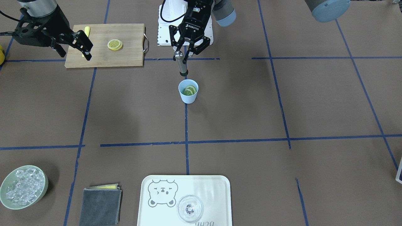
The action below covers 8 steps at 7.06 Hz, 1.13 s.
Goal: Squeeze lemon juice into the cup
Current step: 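Press the muddler down into the blue cup onto the lemon slices, then lift the muddler out of the cup and carry it back with the left gripper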
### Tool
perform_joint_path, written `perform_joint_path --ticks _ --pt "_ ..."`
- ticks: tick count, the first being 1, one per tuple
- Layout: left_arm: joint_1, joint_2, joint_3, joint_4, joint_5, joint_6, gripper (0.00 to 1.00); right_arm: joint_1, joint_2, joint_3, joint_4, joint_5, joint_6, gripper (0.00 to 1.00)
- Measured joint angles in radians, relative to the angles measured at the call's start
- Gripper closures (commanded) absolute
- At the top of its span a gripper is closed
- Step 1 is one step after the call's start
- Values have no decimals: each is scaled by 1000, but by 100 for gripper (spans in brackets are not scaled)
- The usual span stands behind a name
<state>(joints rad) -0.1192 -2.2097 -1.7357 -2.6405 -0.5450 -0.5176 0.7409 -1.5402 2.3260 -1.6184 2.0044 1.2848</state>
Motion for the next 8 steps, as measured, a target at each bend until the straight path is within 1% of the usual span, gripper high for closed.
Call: perform_joint_path --ticks 2,3,5,6,7,8 --pt "-43 16 -77 2 -14 100 100 0 -1 -2 0 1 1 0" --pt "-85 62 -110 7 -35 144 100 0 -3 -2 0 1 1 0" --pt "-167 214 -171 11 -137 178 100 0 -7 0 0 0 2 0" --pt "-207 288 -182 11 -168 176 100 0 -8 1 0 0 2 0" --pt "-268 353 -187 11 -231 174 100 0 -9 2 0 -1 3 0" --pt "-370 416 -188 12 -370 172 100 0 -10 4 0 -1 5 0"
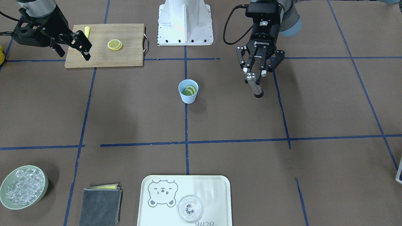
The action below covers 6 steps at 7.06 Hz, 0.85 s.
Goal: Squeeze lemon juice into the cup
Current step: 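Lift the muddler out of the cup and carry it back with the left gripper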
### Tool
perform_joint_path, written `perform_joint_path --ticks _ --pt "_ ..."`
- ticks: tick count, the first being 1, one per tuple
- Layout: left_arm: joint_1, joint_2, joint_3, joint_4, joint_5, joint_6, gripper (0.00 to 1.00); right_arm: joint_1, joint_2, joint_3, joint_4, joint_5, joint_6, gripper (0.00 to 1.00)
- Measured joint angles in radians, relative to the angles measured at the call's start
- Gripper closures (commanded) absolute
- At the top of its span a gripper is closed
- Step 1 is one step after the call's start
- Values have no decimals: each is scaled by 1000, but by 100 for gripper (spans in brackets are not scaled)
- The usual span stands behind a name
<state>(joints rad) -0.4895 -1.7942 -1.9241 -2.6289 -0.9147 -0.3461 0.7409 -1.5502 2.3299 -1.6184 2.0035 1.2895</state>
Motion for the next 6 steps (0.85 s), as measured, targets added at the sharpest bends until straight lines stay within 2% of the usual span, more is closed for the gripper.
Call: perform_joint_path --ticks 2,3,4,5,6 --pt "-267 109 5 39 -418 -4 100 0 0 4 1 0 10 0" --pt "-388 134 9 136 -636 -5 100 -1 1 4 1 0 16 0" --pt "-471 143 11 287 -827 -6 100 -2 2 1 1 0 19 0" --pt "-513 149 14 440 -968 -25 100 -3 2 -5 2 0 20 0" --pt "-528 156 24 560 -1046 -97 100 -4 2 -13 3 1 20 0"
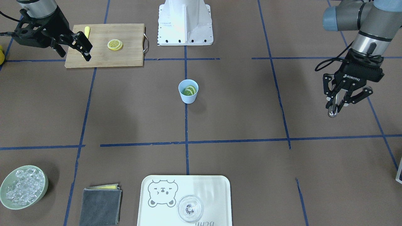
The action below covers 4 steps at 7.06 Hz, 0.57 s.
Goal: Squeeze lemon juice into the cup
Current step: 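Lift the muddler out of the cup and carry it back with the left gripper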
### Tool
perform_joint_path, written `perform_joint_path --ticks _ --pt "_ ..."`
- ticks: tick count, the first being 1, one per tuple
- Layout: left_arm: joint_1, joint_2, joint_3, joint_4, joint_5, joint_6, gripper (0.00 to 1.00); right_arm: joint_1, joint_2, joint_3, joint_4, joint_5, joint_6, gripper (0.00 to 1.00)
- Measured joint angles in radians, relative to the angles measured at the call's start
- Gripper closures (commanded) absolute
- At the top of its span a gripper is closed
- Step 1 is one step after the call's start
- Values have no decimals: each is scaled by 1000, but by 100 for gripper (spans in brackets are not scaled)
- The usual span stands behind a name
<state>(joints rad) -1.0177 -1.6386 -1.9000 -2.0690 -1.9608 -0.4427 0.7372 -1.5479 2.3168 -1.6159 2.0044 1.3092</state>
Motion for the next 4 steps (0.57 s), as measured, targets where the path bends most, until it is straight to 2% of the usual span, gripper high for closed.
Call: perform_joint_path --ticks 2,4 --pt "-13 4 45 162 -109 -152 100 -1 0 -27 4 0 -1 0" --pt "-22 -11 95 239 -245 -196 100 -2 1 -43 6 4 -5 0"
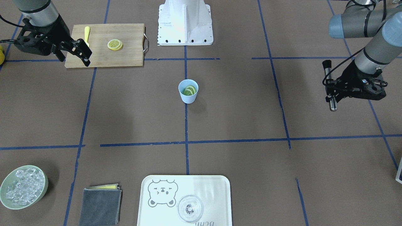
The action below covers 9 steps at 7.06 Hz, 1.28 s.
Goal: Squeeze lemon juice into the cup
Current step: 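Lift the muddler out of the cup and carry it back with the left gripper, then lower the muddler upright onto the table with the left gripper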
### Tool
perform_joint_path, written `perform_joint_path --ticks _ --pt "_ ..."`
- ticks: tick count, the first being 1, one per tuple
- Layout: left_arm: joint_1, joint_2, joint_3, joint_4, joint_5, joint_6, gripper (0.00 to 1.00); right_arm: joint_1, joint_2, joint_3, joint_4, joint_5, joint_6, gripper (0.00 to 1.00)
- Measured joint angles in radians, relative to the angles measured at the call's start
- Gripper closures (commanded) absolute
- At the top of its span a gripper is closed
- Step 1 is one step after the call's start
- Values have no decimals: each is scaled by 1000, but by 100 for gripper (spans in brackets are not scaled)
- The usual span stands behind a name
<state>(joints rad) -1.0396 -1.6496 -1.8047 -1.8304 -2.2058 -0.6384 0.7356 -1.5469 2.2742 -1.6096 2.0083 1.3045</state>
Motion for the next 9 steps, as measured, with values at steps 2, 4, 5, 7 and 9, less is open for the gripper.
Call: perform_joint_path --ticks 2,4,5,7,9 --pt "9 -36 100 -16 -28 -52 100 1 3 -2 0 28 -3 0" --pt "25 -61 159 -57 30 -81 100 1 6 -4 1 41 -6 0" --pt "42 -65 170 -69 60 -101 100 0 7 -5 1 42 -8 0" --pt "89 -68 179 -77 79 -117 100 0 8 -6 1 44 -8 0" --pt "124 -70 187 -77 80 -120 100 -1 7 -8 1 44 -9 0"
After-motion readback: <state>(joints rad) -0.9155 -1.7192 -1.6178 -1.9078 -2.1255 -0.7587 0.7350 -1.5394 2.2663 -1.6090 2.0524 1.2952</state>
